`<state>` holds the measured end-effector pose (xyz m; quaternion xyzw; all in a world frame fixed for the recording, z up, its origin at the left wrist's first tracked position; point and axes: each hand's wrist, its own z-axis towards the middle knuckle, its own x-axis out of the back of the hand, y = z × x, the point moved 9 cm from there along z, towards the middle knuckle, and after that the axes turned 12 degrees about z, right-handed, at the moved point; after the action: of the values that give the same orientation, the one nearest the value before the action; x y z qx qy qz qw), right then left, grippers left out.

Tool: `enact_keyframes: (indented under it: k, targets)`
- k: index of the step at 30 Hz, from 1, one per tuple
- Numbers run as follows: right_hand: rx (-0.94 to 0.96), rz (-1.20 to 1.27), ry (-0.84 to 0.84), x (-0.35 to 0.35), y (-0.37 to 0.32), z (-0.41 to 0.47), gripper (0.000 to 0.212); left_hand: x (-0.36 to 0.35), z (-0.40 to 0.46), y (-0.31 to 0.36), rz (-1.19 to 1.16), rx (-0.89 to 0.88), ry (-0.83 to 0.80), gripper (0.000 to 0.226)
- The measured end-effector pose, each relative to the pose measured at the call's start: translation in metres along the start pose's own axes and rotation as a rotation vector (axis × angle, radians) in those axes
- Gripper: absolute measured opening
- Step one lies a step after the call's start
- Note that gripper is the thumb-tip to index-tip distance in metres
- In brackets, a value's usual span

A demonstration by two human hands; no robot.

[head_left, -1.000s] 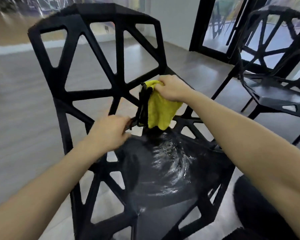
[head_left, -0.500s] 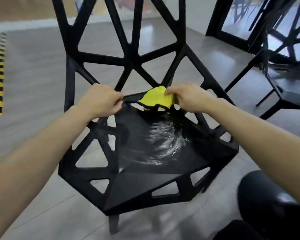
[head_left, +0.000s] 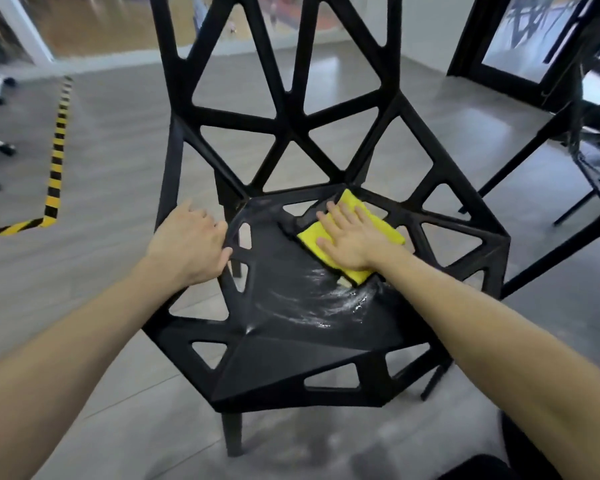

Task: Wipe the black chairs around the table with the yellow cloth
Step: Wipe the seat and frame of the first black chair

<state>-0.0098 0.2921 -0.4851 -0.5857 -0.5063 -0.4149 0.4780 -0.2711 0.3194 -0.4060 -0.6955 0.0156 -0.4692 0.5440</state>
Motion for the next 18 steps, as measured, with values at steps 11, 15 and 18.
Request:
enact_keyframes:
  k: [11,15,18]
  targets:
    - [-0.051,-0.014,0.005,0.018,0.016,0.004,0.091,-0.013,0.0,-0.009,-0.044,-0.057,0.1,0.041]
    - [-0.075,0.151,0.005,-0.008,-0.061,-0.021,0.09,-0.013,0.002,-0.01,-0.014,-0.074,0.071,0.042]
    - [0.257,0.273,-0.089,-0.034,-0.146,-0.092,0.087,-0.012,0.002,-0.01,0.002,-0.082,0.084,0.043]
